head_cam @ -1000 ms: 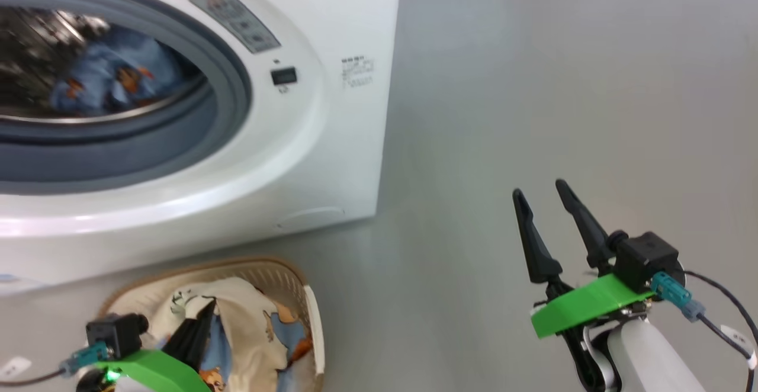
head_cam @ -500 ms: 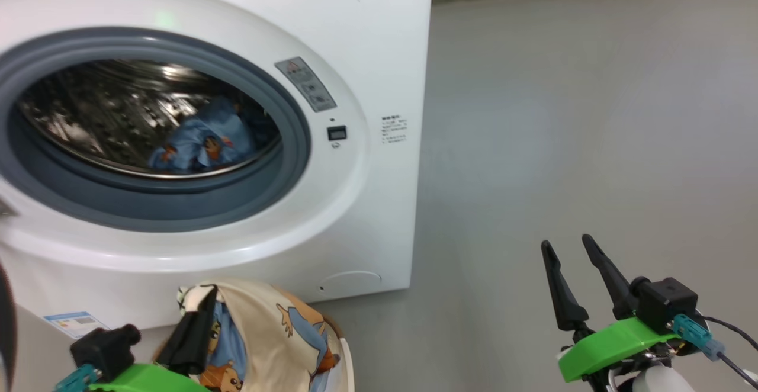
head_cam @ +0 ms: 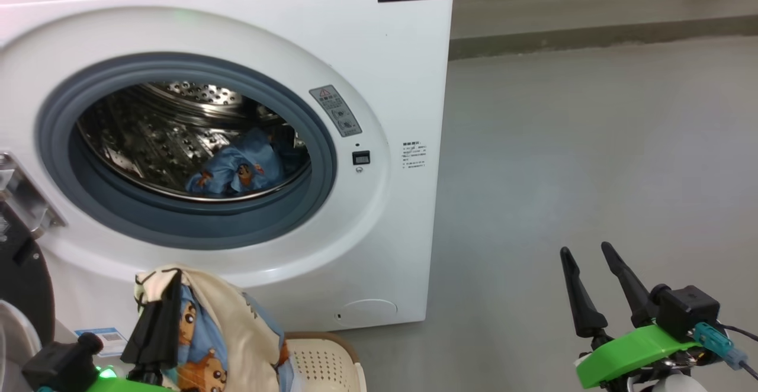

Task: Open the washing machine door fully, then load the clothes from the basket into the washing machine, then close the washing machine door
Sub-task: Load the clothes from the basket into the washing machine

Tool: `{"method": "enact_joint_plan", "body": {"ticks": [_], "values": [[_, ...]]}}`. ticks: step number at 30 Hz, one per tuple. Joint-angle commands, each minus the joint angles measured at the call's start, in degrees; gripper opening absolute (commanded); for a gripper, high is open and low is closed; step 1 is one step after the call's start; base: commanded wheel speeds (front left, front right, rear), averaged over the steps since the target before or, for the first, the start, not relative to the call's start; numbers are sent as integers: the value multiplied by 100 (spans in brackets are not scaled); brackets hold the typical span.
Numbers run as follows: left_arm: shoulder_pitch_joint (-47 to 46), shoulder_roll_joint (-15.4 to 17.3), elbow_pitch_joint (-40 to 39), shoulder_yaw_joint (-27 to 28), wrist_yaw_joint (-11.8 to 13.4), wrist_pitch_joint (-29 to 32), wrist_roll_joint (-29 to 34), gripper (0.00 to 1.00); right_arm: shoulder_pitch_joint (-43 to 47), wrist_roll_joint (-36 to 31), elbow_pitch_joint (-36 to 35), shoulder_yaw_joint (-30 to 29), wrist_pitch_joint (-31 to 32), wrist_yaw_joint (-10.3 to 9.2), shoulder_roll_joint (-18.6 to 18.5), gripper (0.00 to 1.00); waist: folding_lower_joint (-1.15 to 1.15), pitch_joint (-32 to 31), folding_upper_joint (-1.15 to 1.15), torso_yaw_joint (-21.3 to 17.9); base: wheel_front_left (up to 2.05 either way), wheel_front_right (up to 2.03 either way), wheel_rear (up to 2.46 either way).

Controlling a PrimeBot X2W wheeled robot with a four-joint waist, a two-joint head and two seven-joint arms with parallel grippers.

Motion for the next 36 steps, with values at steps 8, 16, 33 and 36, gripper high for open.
{"method": "enact_joint_plan", "body": {"ticks": [8,16,33,36], "values": [[7,46,-309,236,147,-68,104,0,-3,72,-201,149,-46,43,-154,100,0,-104,0,60,0,0,0],[-23,46,-313,304,179,-68,126,0,2,80,-222,174,-46,43,-199,100,0,-96,0,50,0,0,0],[-1037,41,121,457,66,-67,293,0,-81,21,-222,262,-46,43,-209,100,0,98,0,-198,0,0,0],[-1335,88,391,499,10,-67,324,0,-106,-13,-232,282,-46,43,-188,100,0,196,0,-271,0,0,0]]}}
